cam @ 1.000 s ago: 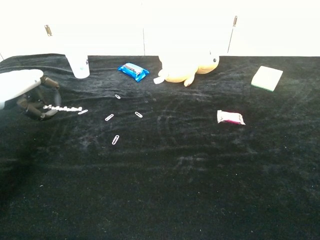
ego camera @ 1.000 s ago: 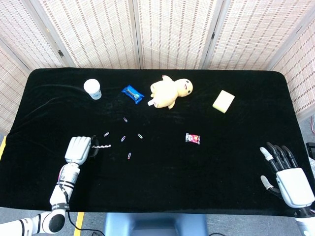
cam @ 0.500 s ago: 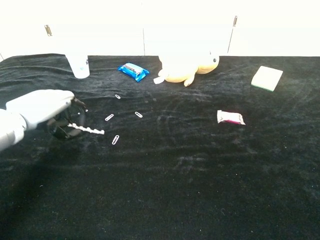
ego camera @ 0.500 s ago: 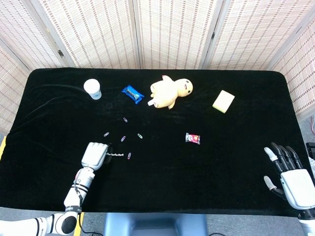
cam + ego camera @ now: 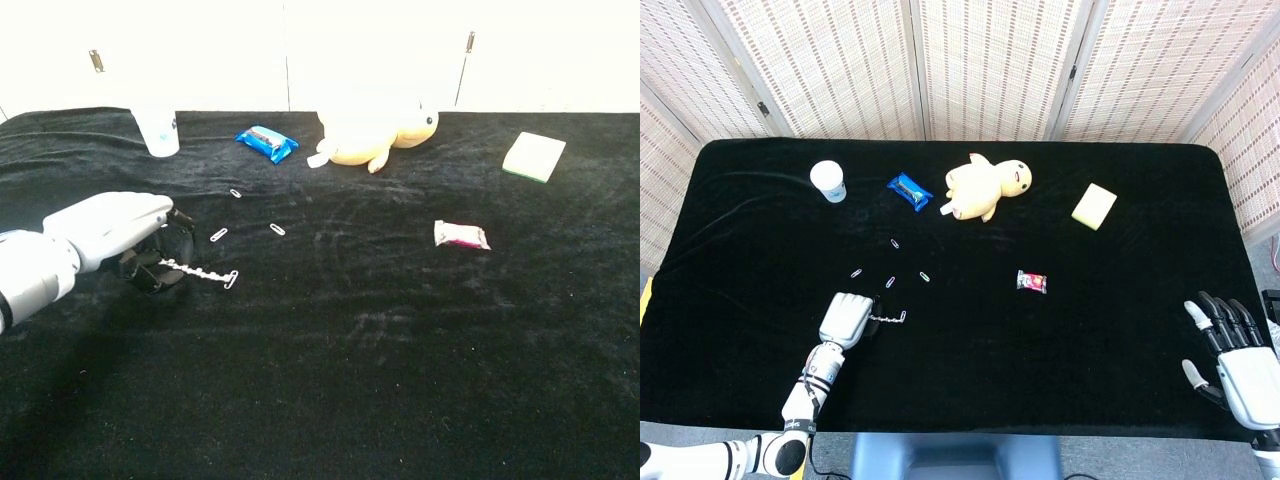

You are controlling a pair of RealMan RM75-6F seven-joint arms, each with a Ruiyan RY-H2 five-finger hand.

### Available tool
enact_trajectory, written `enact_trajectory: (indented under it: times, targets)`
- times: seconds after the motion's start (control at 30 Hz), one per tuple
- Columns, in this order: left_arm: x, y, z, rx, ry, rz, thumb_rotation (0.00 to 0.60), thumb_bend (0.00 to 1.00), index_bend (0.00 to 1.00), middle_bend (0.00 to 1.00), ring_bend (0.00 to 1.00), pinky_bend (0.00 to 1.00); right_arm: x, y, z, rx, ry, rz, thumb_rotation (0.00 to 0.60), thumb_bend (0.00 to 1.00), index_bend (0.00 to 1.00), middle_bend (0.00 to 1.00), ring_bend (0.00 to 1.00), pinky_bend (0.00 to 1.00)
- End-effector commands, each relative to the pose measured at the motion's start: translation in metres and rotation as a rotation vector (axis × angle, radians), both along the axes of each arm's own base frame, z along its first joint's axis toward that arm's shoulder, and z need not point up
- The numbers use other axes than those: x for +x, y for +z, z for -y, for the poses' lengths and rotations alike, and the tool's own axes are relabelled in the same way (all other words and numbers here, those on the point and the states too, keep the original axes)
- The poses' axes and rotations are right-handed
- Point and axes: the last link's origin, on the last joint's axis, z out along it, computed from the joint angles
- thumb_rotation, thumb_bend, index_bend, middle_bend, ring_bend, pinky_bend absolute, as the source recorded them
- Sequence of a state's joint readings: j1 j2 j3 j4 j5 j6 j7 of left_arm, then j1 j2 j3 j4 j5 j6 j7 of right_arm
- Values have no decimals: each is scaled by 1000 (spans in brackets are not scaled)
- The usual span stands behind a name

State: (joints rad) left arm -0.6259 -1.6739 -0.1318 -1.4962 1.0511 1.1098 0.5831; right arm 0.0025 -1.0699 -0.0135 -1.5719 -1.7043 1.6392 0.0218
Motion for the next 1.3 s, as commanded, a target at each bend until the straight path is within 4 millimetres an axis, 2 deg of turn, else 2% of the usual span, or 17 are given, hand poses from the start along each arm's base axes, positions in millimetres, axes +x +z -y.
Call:
enact_trajectory:
  times: [0.03,0.43,0.57,0.73,1.1,1.3]
  targets:
    - [2,-3,-1,-11,-4,-1,600,619,813,1000,1000,1000,-1,2,-1,-13,-7,1,600,365,0,0,0,0]
    - [6,-8,-8,-15,-8,1,600,619,809,1000,1000,1000,-6,7,-6,-34,-22,8,600,364,0,0,0,0]
    - [7,-1,-14,20,-9,20,600,619,808,1000,1000,1000,-6,7,-6,-34,-22,9,600,365,0,0,0,0]
    - [4,16,-31,92,2,29,600,619,808,1000,1000,1000,-7,6,-6,-32,-26,6,600,365,0,0,0,0]
    - [-19,46,-65,170,96,14,600,619,803,1000,1000,1000,-7,6,-4,-41,-38,7,600,364,0,0,0,0]
    - [-35,44,-74,162,144,-10,600,619,803,1000,1000,1000,-9,6,-1,-39,-47,7,600,365,0,0,0,0]
